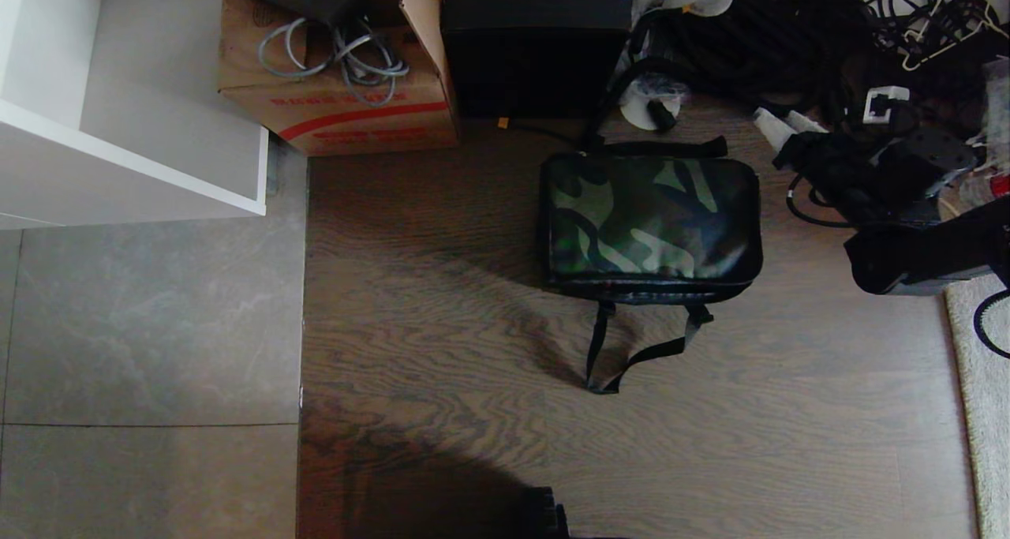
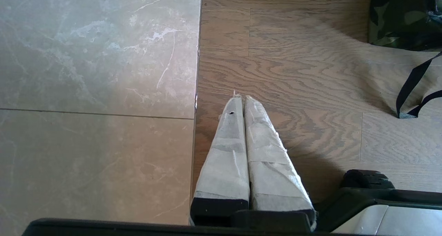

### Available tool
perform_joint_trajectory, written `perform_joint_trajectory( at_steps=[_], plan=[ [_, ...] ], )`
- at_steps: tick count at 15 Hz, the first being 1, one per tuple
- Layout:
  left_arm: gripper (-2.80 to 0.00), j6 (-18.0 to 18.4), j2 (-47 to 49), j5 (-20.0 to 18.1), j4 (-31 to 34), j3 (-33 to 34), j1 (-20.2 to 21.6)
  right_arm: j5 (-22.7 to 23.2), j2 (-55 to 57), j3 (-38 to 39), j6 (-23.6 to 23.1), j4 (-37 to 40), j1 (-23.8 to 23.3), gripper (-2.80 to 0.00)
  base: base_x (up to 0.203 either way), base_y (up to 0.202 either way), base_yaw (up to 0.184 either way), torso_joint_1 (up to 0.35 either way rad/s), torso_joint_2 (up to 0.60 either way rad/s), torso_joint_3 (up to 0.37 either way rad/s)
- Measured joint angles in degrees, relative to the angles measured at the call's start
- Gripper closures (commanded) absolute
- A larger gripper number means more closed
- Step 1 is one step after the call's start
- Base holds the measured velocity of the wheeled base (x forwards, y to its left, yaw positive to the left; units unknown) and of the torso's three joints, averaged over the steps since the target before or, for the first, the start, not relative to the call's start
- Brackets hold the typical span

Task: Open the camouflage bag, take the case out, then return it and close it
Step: Open the top of the storage box

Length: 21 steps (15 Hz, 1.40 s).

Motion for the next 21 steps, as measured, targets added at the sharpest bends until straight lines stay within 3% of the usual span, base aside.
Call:
perform_joint_trajectory(
  at_steps=[5, 7, 9, 11, 21],
  plan=[
    [0.00, 0.0, 0.0, 0.0, 0.0, 0.0, 0.0, 1.4, -5.1, 14.1, 1.4, 9.2, -1.0, -2.80, 0.000, 0.000, 0.000, 0.000, 0.00, 0.000],
    [0.00, 0.0, 0.0, 0.0, 0.0, 0.0, 0.0, 3.4, -8.0, 19.4, 6.7, 15.4, -1.6, -2.80, 0.000, 0.000, 0.000, 0.000, 0.00, 0.000],
    [0.00, 0.0, 0.0, 0.0, 0.0, 0.0, -0.1, 7.9, -10.3, 20.9, 10.7, 19.4, -3.1, -2.80, 0.000, 0.000, 0.000, 0.000, 0.00, 0.000],
    [0.00, 0.0, 0.0, 0.0, 0.0, 0.0, 0.0, 12.5, -12.1, 23.2, 11.2, 21.3, -4.3, -2.80, 0.000, 0.000, 0.000, 0.000, 0.00, 0.000],
    [0.00, 0.0, 0.0, 0.0, 0.0, 0.0, 0.0, 15.3, -17.9, 29.4, 19.1, 31.1, -3.6, -2.80, 0.000, 0.000, 0.000, 0.000, 0.00, 0.000]
  ],
)
